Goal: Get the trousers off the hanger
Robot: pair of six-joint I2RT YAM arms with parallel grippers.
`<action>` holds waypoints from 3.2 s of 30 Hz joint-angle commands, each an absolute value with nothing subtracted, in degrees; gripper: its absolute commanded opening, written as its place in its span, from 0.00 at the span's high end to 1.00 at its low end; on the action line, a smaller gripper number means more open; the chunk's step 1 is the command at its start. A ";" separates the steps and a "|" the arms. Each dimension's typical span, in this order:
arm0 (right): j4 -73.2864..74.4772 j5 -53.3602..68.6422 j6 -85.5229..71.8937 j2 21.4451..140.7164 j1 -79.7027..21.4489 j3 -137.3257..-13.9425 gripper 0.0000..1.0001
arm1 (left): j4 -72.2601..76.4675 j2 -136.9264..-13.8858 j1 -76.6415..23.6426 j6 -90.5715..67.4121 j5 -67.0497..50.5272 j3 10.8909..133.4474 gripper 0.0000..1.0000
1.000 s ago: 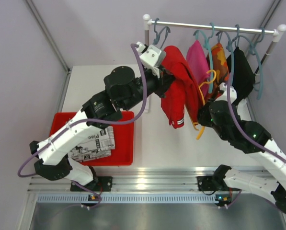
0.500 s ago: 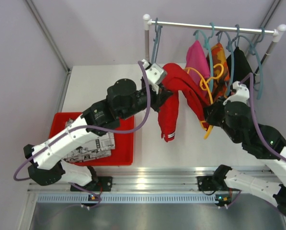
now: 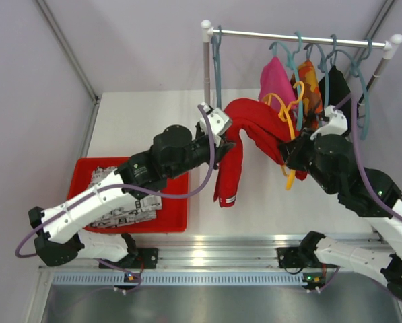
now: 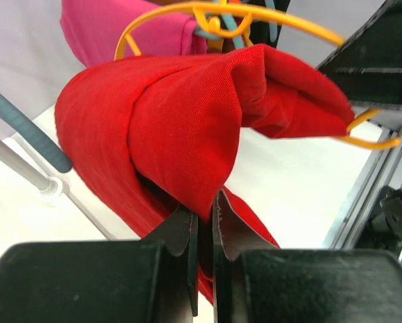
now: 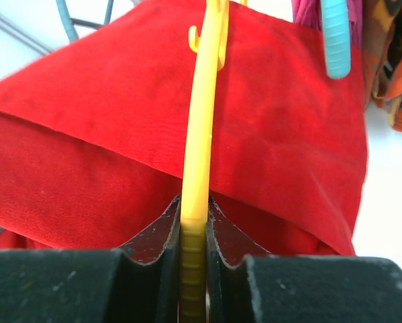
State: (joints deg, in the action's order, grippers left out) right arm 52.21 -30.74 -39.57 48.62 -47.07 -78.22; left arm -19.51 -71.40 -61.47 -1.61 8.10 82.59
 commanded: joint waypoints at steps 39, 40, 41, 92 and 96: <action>23.83 -18.55 -42.97 43.52 -46.93 -66.54 1.00 | 9.65 -68.20 -64.25 6.23 5.88 78.39 1.00; 21.99 -18.11 -44.20 43.07 -46.93 -64.45 1.00 | 10.54 -68.03 -64.25 6.85 6.24 78.49 1.00; 19.97 -17.84 -44.64 42.63 -47.02 -63.73 1.00 | 11.33 -67.77 -64.25 7.55 5.28 78.83 1.00; 34.89 -21.80 -52.29 37.97 -47.02 -54.67 1.00 | 4.13 -67.67 -64.25 4.48 13.46 100.09 1.00; 35.94 -22.58 -53.35 35.78 -46.93 -52.30 1.00 | -1.21 -69.43 -64.25 4.13 9.67 107.04 1.00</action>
State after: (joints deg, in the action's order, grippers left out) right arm 30.00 -19.75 -52.40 37.32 -47.07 -54.26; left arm -13.26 -71.05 -64.25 2.35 12.40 98.61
